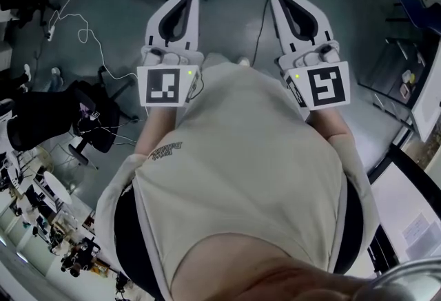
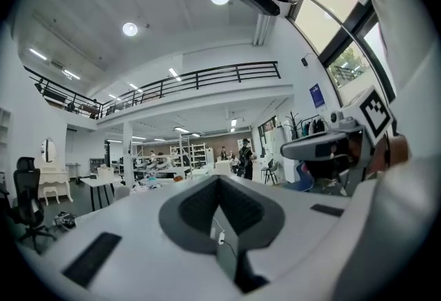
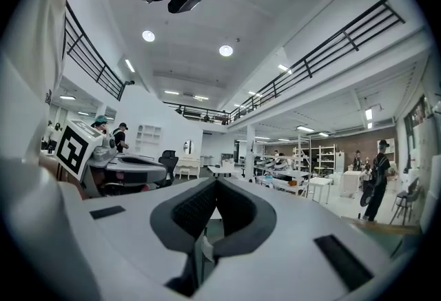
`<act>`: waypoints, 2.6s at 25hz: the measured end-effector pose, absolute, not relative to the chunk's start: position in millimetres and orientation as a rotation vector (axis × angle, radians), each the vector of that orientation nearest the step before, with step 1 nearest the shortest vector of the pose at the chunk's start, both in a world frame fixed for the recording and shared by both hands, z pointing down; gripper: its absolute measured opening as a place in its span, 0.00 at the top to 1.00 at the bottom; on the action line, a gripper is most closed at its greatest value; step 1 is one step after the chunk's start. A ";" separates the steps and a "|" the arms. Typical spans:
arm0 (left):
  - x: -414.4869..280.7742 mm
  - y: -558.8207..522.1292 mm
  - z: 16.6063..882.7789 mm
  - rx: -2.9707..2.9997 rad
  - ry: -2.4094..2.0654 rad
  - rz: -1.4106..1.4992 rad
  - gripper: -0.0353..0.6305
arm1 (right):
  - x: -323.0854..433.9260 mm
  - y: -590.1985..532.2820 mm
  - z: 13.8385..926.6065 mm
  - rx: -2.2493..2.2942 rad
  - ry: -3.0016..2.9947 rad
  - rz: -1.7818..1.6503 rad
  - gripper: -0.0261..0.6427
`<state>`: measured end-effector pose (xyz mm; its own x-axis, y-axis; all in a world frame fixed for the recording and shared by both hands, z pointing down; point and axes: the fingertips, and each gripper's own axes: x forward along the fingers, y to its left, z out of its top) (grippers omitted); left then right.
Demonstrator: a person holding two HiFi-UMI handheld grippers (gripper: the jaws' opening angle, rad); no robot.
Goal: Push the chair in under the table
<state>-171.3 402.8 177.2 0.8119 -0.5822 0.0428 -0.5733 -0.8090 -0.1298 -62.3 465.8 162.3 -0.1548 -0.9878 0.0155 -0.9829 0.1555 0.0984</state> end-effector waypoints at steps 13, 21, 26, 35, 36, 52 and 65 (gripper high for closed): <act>-130.6 362.9 203.5 -2.894 0.914 -0.165 0.93 | -27.6 420.0 176.7 1.963 -2.312 -0.104 0.95; -110.6 298.1 221.3 -2.918 0.926 -0.202 0.93 | -10.6 350.4 196.2 1.926 -2.319 -0.049 0.95; -95.7 239.2 236.7 -2.944 0.951 -0.236 0.93 | 5.8 296.1 210.5 1.903 -2.299 0.006 0.95; -64.5 127.9 251.3 -3.019 0.920 -0.281 0.93 | 28.4 173.3 227.9 1.854 -2.318 0.163 0.95; -62.2 115.0 252.8 -3.025 0.923 -0.289 0.93 | 30.3 160.1 229.4 1.848 -2.312 0.169 0.95; -57.2 -1.1 248.8 -3.026 1.035 -0.316 0.93 | 36.1 29.2 233.5 1.698 -2.327 0.172 0.95; -54.4 -42.1 257.2 -2.929 1.370 -0.383 0.93 | 40.8 -35.0 252.1 1.350 -2.502 0.160 0.95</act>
